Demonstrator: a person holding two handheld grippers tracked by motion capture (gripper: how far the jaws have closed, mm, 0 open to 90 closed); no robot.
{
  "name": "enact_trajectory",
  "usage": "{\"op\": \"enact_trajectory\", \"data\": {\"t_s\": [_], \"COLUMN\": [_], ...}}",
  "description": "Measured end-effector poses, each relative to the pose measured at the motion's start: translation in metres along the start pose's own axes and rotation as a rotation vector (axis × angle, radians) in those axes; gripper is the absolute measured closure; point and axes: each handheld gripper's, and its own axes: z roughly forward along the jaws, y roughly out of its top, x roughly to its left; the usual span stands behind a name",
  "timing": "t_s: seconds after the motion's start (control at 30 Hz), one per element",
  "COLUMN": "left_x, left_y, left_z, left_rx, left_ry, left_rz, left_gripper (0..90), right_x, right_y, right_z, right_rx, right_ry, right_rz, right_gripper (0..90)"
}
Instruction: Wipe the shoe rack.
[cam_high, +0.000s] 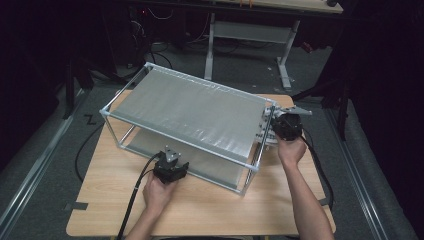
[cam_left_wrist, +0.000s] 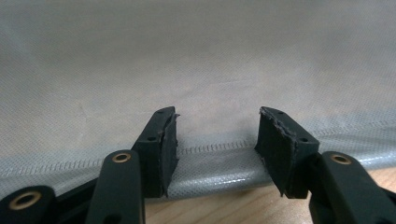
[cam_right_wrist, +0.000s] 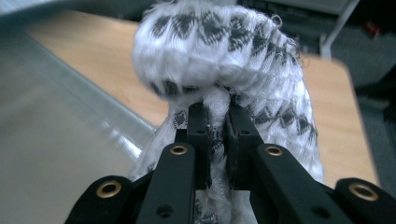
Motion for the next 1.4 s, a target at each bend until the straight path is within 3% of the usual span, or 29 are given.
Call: {"op": "enact_trajectory", "data": {"t_s": [0.07, 0.23, 0.43, 0.53, 0.7, 0.83, 1.1, 1.27, 1.4], "left_x": [0.0, 0.0, 0.0, 0.0, 0.0, 0.0, 0.0, 0.0, 0.0], "left_y": [0.0, 0.0, 0.0, 0.0, 0.0, 0.0, 0.0, 0.0, 0.0], "left_z": [0.0, 0.0, 0.0, 0.0, 0.0, 0.0, 0.0, 0.0, 0.0], "left_rx": [0.0, 0.0, 0.0, 0.0, -0.003, -0.004, -0.003, -0.003, -0.003], "left_ry": [0.0, -0.001, -0.001, -0.001, -0.002, -0.002, -0.002, -0.002, -0.001], "left_rz": [0.0, 0.0, 0.001, 0.001, -0.002, -0.003, -0.003, -0.002, -0.001], "left_gripper": [47.5, 47.5, 47.5, 47.5, 47.5, 47.5, 47.5, 47.5, 47.5], "right_x": [-0.003, -0.004, -0.028, -0.032, -0.024, -0.013, -0.008, -0.009, -0.008], "right_y": [-0.011, -0.036, -0.056, -0.057, -0.047, -0.032, 0.005, 0.019, 0.017], "right_z": [0.012, 0.027, 0.034, 0.035, 0.036, 0.033, 0.002, -0.021, -0.022], "right_rx": [0.049, 0.142, 0.214, 0.222, 0.204, 0.166, 0.032, -0.04, -0.035], "right_ry": [0.001, -0.039, -0.081, -0.088, -0.056, -0.028, -0.007, 0.006, 0.004], "right_rz": [0.03, -0.009, 0.093, 0.104, 0.078, 0.03, -0.014, -0.037, -0.052], "right_gripper": [82.4, 82.4, 82.4, 82.3, 82.3, 82.3, 82.4, 82.4, 82.4]}}
